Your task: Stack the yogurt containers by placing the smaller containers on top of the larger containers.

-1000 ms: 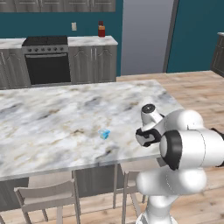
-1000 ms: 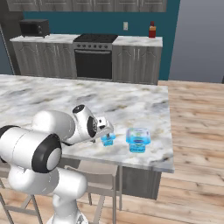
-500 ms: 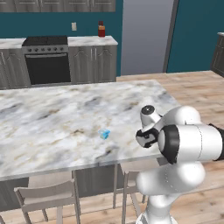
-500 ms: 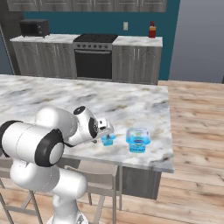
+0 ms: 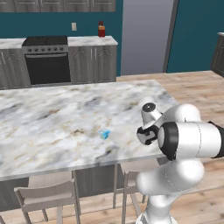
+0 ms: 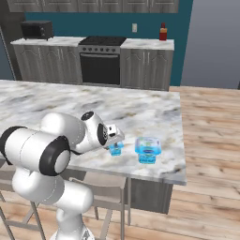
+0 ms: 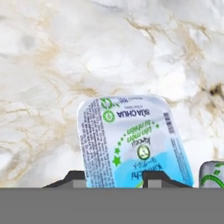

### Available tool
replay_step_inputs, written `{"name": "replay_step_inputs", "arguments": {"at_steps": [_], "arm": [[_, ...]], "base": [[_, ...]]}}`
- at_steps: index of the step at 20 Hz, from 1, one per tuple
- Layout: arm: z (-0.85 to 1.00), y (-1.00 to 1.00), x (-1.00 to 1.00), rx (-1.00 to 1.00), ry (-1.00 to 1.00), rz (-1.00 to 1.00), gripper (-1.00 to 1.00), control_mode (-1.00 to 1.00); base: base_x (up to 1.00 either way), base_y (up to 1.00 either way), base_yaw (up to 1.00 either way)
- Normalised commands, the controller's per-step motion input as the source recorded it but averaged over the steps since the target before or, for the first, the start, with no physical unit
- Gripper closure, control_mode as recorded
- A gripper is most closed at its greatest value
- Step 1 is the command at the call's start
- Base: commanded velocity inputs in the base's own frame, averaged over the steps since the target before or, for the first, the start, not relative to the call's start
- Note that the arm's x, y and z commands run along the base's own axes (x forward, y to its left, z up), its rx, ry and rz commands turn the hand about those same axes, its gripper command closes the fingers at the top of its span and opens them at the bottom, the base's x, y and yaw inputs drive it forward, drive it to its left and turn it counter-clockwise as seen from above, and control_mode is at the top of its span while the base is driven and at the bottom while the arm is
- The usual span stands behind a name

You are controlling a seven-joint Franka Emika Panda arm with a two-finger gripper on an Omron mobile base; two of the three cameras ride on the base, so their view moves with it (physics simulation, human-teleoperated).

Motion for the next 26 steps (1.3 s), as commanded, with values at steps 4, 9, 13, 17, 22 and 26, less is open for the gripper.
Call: {"name": "replay_step_inputs", "arguments": {"at_steps": [4,9,13,17,22,26], "arm": [[-0.01,0.00,0.08,0.00,-0.01,0.02,1.00,-1.00],[0.03,-0.03,0.02,0.00,0.00,0.01,1.00,-1.00],[0.16,0.00,-0.03,0.00,0.00,0.00,1.00,-1.00],[0.26,0.00,-0.22,0.00,-0.05,0.00,1.00,-1.00],[0.32,0.01,-0.27,0.00,-0.09,0.00,1.00,-1.00],[0.45,0.04,-0.29,-0.02,-0.16,0.00,1.00,-1.00]], "base": [[0.00,0.00,0.00],[0.00,0.00,0.00],[0.00,0.00,0.00],[0.00,0.00,0.00],[0.00,0.00,0.00],[0.00,0.00,0.00]]}}
